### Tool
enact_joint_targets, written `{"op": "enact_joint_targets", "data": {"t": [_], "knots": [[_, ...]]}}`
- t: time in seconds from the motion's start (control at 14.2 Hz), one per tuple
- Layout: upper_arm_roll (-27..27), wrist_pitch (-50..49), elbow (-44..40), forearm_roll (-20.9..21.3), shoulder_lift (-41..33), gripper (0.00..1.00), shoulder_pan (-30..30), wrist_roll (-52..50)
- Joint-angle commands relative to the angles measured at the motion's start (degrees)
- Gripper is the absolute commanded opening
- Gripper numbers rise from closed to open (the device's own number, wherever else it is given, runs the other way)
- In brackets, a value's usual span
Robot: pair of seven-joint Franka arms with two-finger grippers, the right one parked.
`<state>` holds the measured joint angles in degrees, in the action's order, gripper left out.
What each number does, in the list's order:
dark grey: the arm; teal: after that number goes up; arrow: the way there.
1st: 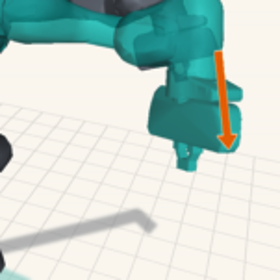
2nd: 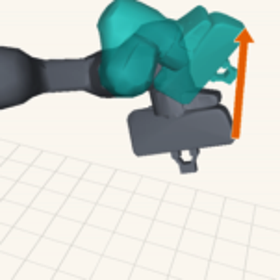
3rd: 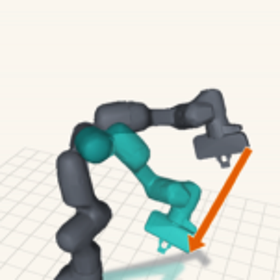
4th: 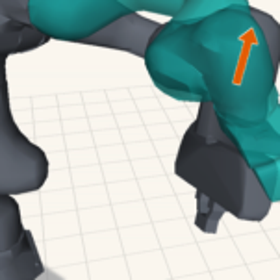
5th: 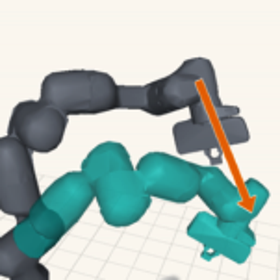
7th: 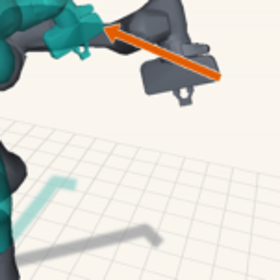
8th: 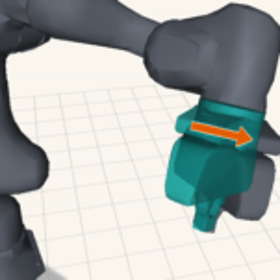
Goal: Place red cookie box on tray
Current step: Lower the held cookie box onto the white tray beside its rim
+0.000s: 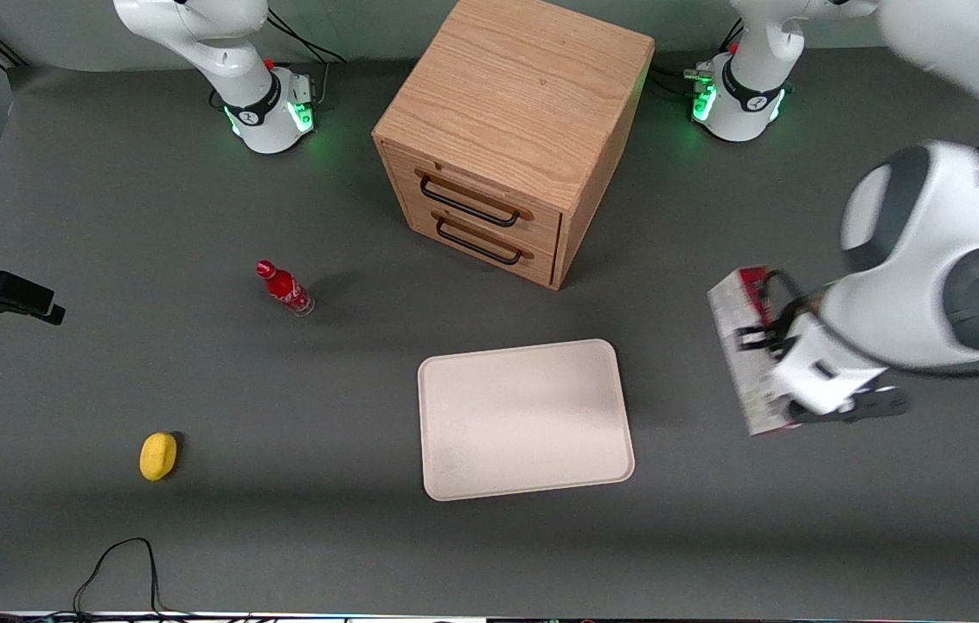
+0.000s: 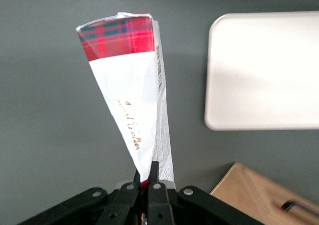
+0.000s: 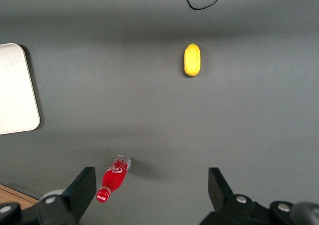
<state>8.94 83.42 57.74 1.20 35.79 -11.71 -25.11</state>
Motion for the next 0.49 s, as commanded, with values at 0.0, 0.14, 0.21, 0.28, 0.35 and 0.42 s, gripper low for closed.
{"op": "enact_joint_targets", "data": {"t": [0.0, 0.14, 0.21, 0.28, 0.35, 0.42], "knots": [[-1.20, 3.66, -6.59, -0.50, 7.17, 0.00, -4.36, -5.11], [-1.20, 7.62, -6.50, -0.41, 10.51, 0.00, -6.21, -6.53], [-1.20, 9.38, -6.50, -0.41, 12.09, 0.00, -6.39, -6.53], [-1.20, 11.31, -6.41, -0.41, 13.24, 0.00, -6.40, -6.36], [-1.20, 12.98, -6.33, -0.41, 14.55, 0.00, -6.48, -6.36], [-1.20, 14.39, -6.32, -0.41, 15.96, 0.00, -6.92, -6.45]]}}
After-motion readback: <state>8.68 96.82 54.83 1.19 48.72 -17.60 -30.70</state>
